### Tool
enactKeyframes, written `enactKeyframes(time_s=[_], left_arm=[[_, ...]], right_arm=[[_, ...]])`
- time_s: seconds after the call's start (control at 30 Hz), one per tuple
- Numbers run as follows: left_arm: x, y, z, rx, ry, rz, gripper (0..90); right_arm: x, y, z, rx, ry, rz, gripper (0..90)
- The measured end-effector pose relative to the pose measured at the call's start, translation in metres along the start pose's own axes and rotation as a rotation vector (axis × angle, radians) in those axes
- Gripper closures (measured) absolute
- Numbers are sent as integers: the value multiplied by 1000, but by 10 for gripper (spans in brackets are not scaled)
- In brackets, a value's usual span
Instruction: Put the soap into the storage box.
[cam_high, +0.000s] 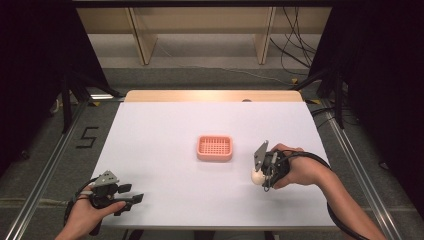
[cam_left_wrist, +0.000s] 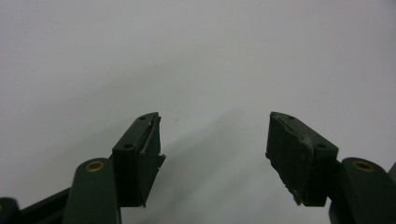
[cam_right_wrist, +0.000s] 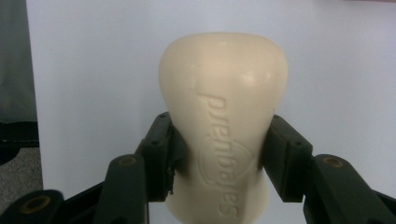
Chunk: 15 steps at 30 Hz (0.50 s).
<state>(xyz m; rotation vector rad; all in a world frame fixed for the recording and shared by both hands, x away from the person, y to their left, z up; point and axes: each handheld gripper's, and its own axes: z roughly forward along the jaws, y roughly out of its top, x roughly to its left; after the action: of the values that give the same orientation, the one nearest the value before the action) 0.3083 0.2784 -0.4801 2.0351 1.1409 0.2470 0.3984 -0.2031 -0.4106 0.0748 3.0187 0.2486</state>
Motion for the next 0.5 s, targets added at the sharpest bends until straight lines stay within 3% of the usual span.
enactKeyframes(time_s=[0.03, 0.07, 0.1, 0.17, 0.23, 0.3, 0.37, 0.4, 0.43, 0.5], left_arm=[[0, 0, 0, 2, 2, 2, 348], [0, 0, 0, 1, 3, 3, 348], [0, 0, 0, 1, 3, 3, 348], [0, 0, 0, -1, 2, 5, 348], [0, 0, -1, -8, -10, 2, 348], [0, 0, -1, -7, -9, 3, 348], [0, 0, -1, -7, -10, 2, 348], [0, 0, -1, -8, -10, 2, 348], [0, 0, -1, -7, -10, 2, 348], [0, 0, -1, -8, -9, 1, 348]], right_arm=[[1, 1, -1, 2, 5, 24, 506], [-3, 1, 0, -11, 5, -27, 506], [-2, 2, 0, -12, 13, 8, 506], [-2, 3, -2, -10, 8, 23, 506], [-5, 4, -2, -11, 1, 4, 505], [-6, 5, -3, -11, -3, 27, 506], [-12, 6, -4, -17, -11, -33, 506], [-9, 6, -5, -18, -11, 21, 506], [-12, 7, -5, -33, -11, -14, 505], [-12, 7, -7, -24, -17, 18, 506]])
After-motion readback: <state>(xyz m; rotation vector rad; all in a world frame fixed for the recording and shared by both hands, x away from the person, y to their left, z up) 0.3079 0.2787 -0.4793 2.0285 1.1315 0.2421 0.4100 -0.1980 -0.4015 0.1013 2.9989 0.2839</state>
